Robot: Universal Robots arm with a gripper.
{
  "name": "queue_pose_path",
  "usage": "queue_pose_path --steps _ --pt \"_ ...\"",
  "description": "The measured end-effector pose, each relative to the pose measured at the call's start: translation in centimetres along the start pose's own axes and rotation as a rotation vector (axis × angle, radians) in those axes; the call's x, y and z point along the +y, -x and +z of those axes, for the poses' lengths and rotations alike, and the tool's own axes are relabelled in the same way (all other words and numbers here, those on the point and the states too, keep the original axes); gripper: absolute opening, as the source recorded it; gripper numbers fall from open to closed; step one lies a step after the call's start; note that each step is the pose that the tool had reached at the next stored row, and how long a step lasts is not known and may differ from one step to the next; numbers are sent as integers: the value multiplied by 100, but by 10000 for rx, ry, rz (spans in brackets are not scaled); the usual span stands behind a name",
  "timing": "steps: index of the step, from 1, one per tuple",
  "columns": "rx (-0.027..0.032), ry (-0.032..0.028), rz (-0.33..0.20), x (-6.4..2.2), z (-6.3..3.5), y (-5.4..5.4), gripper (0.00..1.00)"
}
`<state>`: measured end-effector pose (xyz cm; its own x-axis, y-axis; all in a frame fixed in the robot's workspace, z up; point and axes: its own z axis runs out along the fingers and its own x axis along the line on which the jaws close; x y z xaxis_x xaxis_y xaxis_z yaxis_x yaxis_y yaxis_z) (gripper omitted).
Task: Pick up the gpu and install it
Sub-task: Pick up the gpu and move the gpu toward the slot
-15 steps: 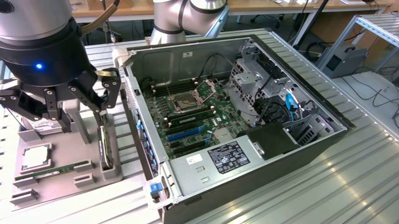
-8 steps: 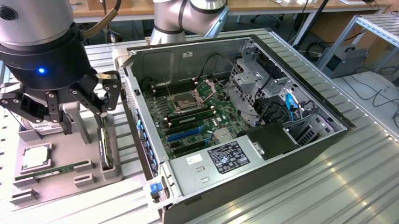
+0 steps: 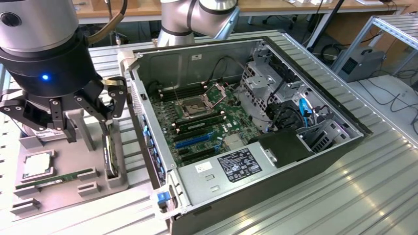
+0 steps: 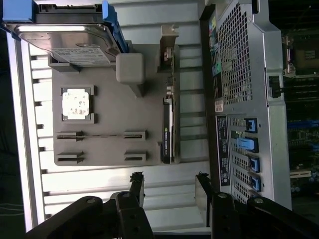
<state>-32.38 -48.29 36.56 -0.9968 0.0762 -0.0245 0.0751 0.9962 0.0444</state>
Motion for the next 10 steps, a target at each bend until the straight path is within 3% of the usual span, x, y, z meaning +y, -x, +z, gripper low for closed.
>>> queue_pose_path --steps 10 --pt "0 -1 0 -2 46 -1 54"
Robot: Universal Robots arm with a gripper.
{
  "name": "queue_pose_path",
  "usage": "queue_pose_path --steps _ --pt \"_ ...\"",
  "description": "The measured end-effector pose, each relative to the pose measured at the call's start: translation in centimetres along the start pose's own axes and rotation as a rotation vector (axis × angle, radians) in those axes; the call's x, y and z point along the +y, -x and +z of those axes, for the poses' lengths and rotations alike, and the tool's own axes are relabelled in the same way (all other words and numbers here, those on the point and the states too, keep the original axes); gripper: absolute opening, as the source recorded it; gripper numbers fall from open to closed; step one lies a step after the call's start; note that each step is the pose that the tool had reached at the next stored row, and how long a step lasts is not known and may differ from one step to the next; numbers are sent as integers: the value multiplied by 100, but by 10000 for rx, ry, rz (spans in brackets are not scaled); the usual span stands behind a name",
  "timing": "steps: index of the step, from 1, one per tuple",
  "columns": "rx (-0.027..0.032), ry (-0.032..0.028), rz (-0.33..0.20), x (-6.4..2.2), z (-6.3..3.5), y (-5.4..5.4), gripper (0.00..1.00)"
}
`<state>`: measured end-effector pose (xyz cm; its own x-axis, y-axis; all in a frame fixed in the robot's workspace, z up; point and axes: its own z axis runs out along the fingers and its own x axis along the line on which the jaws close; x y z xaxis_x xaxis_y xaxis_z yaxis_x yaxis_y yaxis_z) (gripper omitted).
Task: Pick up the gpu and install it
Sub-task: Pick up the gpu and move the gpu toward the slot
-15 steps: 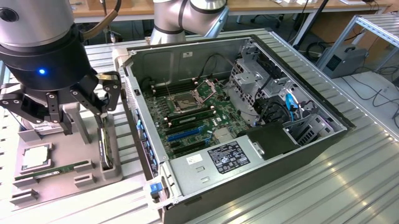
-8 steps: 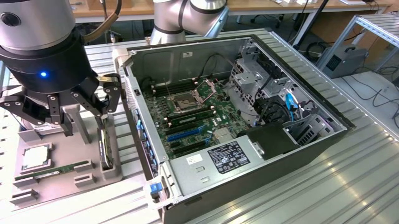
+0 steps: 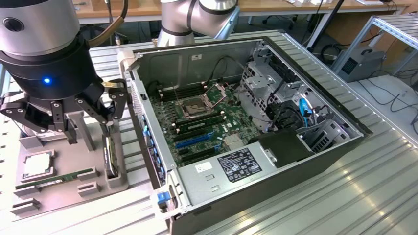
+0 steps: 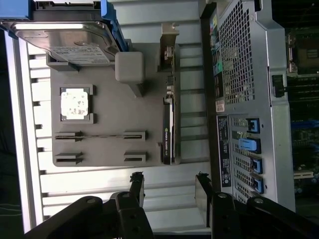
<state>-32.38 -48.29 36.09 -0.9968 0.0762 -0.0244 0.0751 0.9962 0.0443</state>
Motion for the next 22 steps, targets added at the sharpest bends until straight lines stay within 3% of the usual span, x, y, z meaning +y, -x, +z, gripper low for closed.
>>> queue_pose_path --steps 22 --pt "0 0 0 -4 92 -2 54"
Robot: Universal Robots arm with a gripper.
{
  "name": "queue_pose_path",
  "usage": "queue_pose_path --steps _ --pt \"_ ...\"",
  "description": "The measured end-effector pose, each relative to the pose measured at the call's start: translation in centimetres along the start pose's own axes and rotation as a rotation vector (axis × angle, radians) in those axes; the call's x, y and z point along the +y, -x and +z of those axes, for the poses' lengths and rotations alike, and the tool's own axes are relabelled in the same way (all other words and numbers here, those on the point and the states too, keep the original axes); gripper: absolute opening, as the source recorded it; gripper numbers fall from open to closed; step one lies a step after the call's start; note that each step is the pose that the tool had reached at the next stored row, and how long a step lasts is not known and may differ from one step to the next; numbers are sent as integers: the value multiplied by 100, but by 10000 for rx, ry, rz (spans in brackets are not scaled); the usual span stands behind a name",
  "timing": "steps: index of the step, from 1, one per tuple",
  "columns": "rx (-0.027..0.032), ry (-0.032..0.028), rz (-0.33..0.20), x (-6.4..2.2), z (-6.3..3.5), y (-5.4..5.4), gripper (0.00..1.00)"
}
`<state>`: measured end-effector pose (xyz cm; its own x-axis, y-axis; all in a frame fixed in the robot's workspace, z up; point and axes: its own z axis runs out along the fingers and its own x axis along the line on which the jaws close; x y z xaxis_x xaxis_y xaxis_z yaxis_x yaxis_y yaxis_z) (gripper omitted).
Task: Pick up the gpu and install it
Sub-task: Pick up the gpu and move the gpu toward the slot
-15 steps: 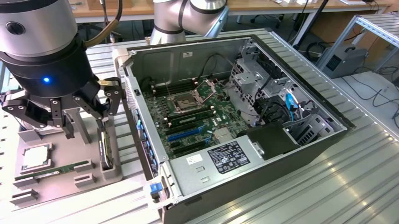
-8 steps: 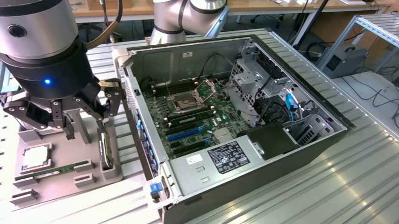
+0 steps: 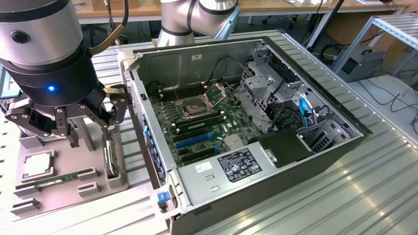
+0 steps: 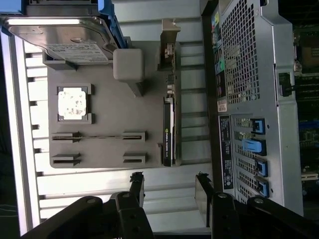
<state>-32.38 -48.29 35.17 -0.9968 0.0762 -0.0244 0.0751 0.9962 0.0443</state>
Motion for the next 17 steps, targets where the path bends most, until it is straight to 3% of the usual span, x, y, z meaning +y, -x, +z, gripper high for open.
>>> queue_pose_path --steps 17 --pt "0 0 0 -3 68 -2 54"
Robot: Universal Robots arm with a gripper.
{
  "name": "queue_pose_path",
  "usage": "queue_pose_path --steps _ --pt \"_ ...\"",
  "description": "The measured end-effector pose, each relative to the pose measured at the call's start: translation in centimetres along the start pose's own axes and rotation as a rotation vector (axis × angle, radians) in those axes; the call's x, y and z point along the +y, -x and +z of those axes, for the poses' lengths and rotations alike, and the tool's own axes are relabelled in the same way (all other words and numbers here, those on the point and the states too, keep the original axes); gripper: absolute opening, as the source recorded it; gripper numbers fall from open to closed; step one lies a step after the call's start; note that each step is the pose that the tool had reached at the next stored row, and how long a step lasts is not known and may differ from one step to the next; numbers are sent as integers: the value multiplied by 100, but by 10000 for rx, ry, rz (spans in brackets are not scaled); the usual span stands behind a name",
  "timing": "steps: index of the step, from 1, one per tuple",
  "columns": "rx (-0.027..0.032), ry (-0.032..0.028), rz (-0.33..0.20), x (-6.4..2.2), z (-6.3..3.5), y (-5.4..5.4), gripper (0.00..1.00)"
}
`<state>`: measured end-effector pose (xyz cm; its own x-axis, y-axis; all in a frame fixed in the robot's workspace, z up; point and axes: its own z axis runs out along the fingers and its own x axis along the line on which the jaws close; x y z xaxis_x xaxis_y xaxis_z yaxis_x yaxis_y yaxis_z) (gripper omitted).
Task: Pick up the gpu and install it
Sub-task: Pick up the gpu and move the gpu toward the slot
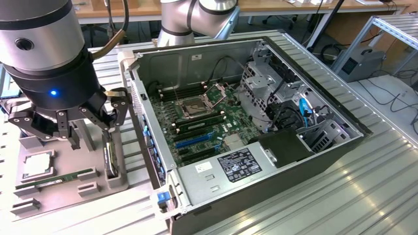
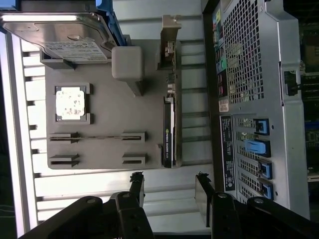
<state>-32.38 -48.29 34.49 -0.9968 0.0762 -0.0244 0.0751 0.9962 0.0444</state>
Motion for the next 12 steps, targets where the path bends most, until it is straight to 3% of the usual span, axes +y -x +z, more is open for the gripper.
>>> queue_pose_path --steps 12 --pt "0 0 0 -2 42 -1 54"
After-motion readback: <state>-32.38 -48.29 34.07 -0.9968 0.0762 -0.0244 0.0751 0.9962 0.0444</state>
